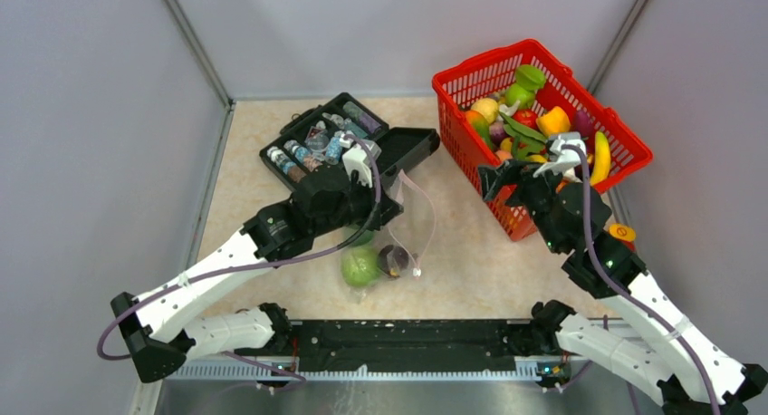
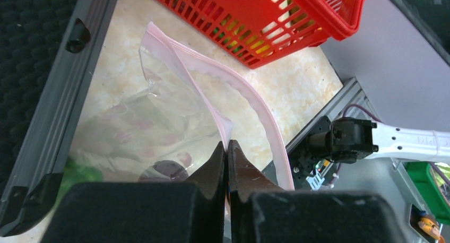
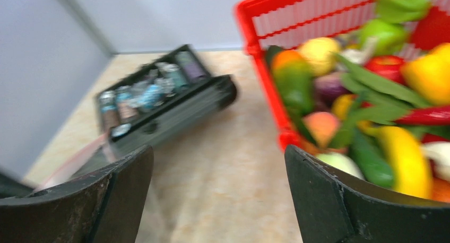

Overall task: Place the food in the zip-top bag and seal the zipper
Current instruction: Place the fake vegetable in the zipper food storage bag, then pick up the fake vegetable from the bin.

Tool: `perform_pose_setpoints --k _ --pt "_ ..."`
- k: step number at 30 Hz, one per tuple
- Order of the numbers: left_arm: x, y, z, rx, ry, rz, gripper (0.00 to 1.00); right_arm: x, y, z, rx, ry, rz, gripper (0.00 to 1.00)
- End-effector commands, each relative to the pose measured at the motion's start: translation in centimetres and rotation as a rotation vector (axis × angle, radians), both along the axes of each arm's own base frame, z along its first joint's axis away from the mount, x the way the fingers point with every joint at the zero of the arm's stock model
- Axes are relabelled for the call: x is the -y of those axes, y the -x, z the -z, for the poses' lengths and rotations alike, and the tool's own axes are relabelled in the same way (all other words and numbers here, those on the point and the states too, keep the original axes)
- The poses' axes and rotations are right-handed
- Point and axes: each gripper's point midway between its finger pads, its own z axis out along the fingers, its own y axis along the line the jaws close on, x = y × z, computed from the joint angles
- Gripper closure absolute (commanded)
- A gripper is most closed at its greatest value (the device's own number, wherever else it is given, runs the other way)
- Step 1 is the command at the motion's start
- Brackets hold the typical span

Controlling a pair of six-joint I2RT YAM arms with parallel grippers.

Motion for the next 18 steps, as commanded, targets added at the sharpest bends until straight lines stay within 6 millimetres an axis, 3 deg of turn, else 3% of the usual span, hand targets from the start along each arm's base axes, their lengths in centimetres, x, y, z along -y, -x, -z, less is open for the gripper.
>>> perform_pose_setpoints --k 1,5,10,15,18 --pt "0.9 0.3 -1.3 0.01 0.039 0.037 1.0 5.7 -1.6 -2.4 0.04 0.137 0.316 0.06" --pt "0.8 0.4 -1.2 0.007 0.034 0.039 1.0 9.1 -3.0 -3.7 0.03 0.209 0.5 0.01" --pt "0.7 0.5 -1.2 0.006 0.034 0.041 1.0 11.4 -6.3 -3.3 -0.04 0.243 0.506 0.01" --pt "0.5 0.8 -0.9 0.003 0.029 0.047 1.0 13.6 -10.4 -1.7 -0.162 0.258 0.519 0.01" --pt "0.3 0.8 -0.9 0.006 0.029 0.046 1.0 14.2 -13.2 0.3 -0.239 0.28 0.519 0.01"
